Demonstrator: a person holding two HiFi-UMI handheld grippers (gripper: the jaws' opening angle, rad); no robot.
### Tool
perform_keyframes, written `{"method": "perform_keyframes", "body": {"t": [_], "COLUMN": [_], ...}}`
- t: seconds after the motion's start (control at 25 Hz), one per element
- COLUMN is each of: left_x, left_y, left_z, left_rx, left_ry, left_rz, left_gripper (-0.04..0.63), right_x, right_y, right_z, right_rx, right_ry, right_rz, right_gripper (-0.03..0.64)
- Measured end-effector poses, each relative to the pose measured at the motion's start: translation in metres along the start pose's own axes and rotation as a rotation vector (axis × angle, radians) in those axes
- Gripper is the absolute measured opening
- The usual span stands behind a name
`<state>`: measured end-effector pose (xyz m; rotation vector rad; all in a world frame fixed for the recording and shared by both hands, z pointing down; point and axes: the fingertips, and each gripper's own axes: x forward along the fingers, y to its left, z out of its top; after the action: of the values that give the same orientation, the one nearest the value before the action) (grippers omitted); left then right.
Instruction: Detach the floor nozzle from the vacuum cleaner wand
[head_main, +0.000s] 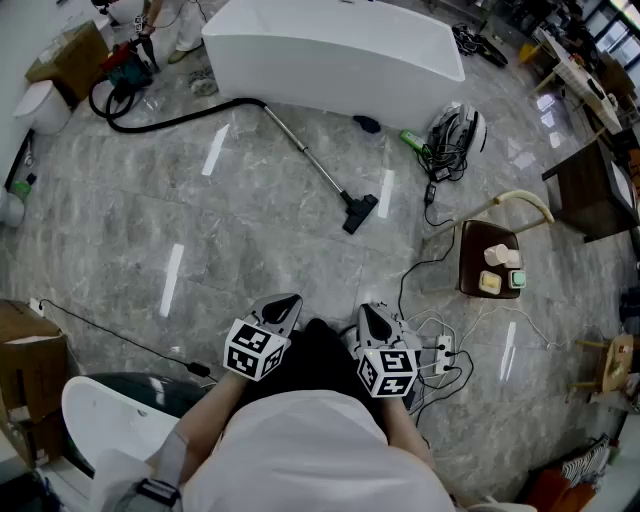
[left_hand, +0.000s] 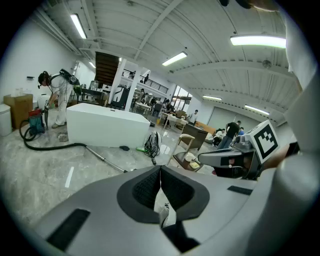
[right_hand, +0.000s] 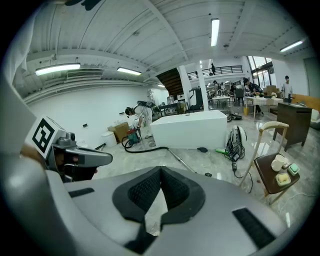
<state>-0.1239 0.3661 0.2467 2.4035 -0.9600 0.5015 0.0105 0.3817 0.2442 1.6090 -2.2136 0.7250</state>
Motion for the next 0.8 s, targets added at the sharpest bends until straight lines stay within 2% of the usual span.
{"method": "perform_keyframes", "body": {"t": [0.36, 0.56, 0.68, 0.8], "left_x": [-0.005, -0.013, -0.02, -0.028], "left_y": [0.004, 0.015, 0.022, 0.028], "left_z": [0.007, 0.048, 0.079, 0.102], "left_rx": [0.015, 0.077, 0.096, 0.136], "left_ry": [-0.039, -0.165, -0.254, -0.305], "left_rz": [-0.006, 0.024, 0.043, 0.054], "left_gripper": [0.011, 0.011, 0.011, 0.011], "right_x": [0.009, 0.013, 0.014, 0.01], "right_y": [0.015, 0.029, 0.033, 0.038], "right_z": [0.009, 0.054, 0.078, 0.098], "right_rx": [-0.024, 0.05, 0.105, 0.145], "right_ry": [-0.027, -0.19, -0.271, -0.353], "right_rz": [0.029, 0.087, 0.074, 0.062], "right_gripper": [0.015, 0.017, 0.017, 0.017]}}
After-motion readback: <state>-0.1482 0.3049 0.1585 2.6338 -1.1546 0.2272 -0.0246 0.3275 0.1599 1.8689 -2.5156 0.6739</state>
